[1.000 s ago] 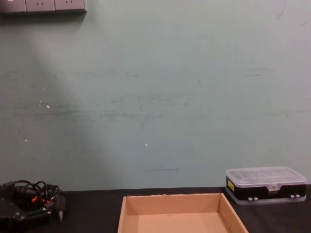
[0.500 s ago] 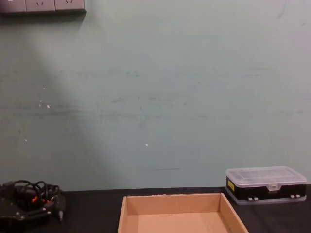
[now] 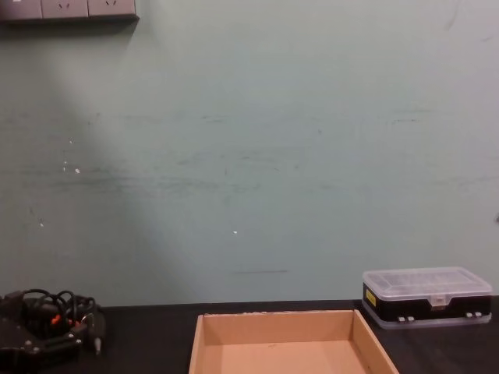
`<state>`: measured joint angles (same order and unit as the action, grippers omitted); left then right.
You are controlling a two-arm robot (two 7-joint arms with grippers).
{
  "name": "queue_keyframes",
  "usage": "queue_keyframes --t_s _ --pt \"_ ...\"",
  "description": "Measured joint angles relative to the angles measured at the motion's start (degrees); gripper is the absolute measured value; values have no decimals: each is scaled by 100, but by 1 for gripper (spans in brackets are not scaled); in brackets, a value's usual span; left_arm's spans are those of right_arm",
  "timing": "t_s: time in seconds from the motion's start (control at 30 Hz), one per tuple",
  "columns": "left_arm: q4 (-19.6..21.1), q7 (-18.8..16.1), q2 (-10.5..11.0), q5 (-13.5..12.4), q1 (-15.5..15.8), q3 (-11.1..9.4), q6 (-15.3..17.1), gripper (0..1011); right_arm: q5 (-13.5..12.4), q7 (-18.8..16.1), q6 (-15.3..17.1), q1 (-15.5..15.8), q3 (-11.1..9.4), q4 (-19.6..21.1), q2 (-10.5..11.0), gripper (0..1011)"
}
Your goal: Use one hand to pick up the angle iron from the table and place it into the box.
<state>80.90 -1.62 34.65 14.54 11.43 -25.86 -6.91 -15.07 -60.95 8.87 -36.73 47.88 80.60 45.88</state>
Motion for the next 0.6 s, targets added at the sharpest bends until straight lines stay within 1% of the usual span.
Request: queue_keyframes --t_s 0.17,0.47,0.6 --pt "0 0 0 0 0 0 0 1000 11 -24 -51 -45 53 -105 -59 1003" --pt "0 0 0 0 0 0 0 1000 18 -45 -75 -84 106 -192 -90 1003" --pt "0 0 0 0 0 0 0 1000 18 -67 -91 -92 128 -220 -99 947"
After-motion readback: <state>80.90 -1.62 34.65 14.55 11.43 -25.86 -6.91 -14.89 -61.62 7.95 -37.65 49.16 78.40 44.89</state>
